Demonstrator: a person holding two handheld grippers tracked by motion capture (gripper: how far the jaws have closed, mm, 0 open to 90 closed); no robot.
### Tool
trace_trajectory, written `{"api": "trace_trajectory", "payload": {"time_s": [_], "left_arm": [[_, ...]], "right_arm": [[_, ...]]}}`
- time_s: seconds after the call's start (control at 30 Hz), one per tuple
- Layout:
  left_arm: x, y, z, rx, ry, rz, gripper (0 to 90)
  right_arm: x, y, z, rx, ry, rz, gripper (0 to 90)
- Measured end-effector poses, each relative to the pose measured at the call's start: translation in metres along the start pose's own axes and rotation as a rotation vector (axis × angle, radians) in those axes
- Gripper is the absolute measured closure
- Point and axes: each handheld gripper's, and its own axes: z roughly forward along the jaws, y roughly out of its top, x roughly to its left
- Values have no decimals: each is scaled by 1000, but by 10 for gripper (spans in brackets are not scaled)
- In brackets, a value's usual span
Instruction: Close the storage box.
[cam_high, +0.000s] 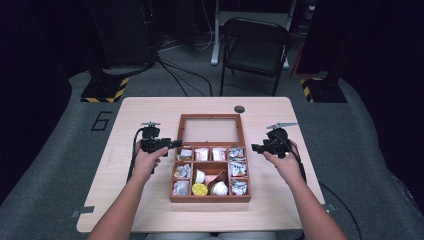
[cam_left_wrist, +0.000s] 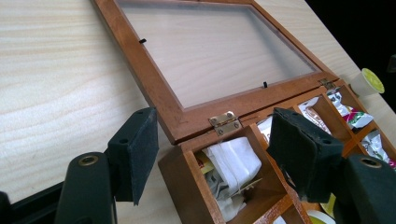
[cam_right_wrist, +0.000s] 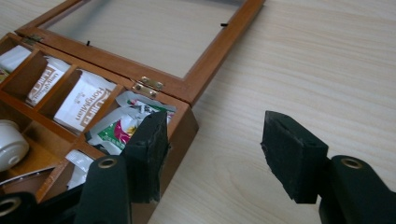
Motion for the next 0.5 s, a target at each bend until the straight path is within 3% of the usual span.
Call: {"api": "trace_trajectory", "payload": {"time_s": [0.07, 0.27, 0.37, 0.4, 0.43, 0.5], "left_arm": [[0, 2, 1, 8, -1, 14, 328], [1, 5, 8, 3, -23, -14, 327], [0, 6, 10, 3, -25, -2, 327], [1, 7, 10, 11, -21, 19, 329], [0, 7, 11, 3, -22, 10, 330], [0, 8, 11, 9, -22, 25, 332]], "right_arm": [[2, 4, 1, 3, 4, -14, 398], [9, 11, 6, 12, 12, -43, 396], [11, 14, 8, 10, 21, -41, 400], [11, 15, 9, 7, 26, -45, 403], [11, 16, 10, 4, 23, -49, 405], [11, 17, 13, 5, 33, -32, 411]]}}
